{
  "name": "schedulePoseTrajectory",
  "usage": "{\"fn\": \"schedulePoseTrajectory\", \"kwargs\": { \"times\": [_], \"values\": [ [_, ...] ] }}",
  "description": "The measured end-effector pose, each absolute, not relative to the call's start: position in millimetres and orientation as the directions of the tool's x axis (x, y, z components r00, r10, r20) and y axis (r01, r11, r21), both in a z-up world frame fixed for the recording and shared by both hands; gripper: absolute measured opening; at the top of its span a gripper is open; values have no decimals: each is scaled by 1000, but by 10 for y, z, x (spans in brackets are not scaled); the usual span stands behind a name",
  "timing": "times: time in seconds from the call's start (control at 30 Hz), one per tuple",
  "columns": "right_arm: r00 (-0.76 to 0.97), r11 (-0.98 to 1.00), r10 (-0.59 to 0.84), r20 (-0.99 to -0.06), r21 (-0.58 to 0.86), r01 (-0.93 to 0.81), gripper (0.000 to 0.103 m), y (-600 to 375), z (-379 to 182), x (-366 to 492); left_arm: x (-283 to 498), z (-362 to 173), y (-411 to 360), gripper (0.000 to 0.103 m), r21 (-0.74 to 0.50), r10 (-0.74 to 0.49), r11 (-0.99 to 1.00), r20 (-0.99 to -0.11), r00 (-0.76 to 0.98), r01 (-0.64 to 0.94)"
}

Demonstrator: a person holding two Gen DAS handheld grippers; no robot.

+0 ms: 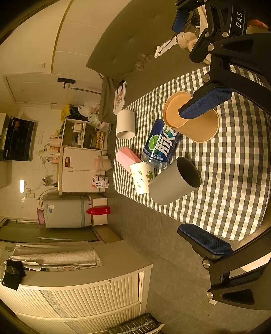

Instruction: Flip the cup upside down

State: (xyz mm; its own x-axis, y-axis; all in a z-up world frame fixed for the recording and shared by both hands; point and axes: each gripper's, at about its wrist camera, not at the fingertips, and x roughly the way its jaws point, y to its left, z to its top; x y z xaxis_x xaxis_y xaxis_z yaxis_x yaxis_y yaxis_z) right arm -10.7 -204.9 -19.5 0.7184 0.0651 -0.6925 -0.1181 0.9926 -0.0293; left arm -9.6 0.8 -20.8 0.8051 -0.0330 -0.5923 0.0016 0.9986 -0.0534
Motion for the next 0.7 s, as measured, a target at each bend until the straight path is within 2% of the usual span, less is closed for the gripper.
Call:
{"fn": "schedulePoseTrajectory", "kwargs": {
  "times": [0.7],
  "values": [
    [716, 993, 63, -695, -31, -118, 103, -2059, -205, -103, -95, -206, -3, 103, -52, -33, 999, -592, 805, 2]
  ]
}}
